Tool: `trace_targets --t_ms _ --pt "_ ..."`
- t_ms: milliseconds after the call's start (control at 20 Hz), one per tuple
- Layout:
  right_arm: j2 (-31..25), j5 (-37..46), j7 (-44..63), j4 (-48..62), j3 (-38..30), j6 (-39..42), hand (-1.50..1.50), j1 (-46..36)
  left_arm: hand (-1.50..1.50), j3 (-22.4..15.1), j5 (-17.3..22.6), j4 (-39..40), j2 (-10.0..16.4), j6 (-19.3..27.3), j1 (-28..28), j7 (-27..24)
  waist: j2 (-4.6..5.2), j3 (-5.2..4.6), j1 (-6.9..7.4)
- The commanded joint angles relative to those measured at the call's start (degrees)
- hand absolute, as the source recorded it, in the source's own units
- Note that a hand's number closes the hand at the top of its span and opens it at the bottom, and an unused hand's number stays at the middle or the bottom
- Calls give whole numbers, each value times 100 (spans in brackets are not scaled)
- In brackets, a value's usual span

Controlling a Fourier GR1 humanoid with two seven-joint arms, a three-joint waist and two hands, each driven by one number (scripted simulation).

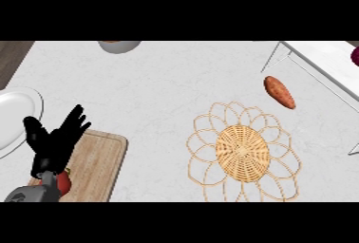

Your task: Pick the cupcake from the placemat and place it in the tiered shelf

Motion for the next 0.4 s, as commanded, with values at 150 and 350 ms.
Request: trace_targets --t_ms 150,350 --pt "-146 -639 629 -2006 -781 1064 -150 1138 0 -81 -107 126 -175 173 301 194 -3 -37 -154" --pt "-252 -1293 584 -2906 -1431 1774 -150 1771 0 2 -57 1 -132 71 635 5 -4 -35 -120"
